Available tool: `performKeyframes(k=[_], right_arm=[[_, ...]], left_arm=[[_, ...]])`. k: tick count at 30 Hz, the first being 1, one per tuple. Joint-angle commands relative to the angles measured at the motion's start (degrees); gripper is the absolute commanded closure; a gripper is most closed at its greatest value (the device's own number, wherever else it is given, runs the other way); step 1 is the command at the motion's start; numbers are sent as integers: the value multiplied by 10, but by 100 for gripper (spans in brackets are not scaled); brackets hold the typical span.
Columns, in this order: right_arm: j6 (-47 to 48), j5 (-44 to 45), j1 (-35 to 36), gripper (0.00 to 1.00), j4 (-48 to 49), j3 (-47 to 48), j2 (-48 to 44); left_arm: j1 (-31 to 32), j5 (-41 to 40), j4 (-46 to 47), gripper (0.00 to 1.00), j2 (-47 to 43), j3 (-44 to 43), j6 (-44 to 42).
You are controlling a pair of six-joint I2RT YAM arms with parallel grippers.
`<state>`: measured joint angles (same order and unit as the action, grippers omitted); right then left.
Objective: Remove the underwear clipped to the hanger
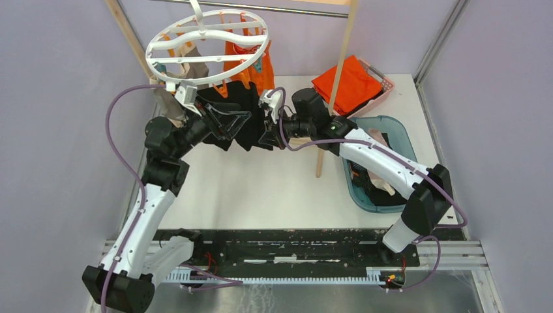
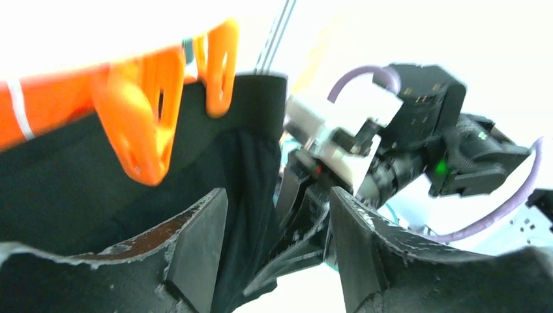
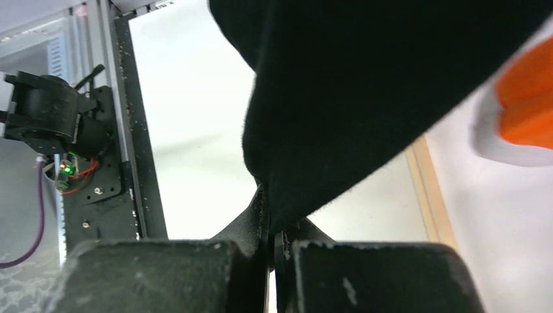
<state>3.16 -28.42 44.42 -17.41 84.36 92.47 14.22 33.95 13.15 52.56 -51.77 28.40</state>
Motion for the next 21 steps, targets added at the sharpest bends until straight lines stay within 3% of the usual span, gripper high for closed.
performKeyframes(k=[1,7,21], right_arm=[[-36,-44,6,99,38,17,5],[-58,-80,10,99,33,44,21],[40,-75,-20,99,6,-34,-72]], left_arm=[[-1,-43,-60,29,-4,-88,-67],[-1,-67,-85,23,0,-101,-153],[-2,-135,-366,19,-32,-169,-622]])
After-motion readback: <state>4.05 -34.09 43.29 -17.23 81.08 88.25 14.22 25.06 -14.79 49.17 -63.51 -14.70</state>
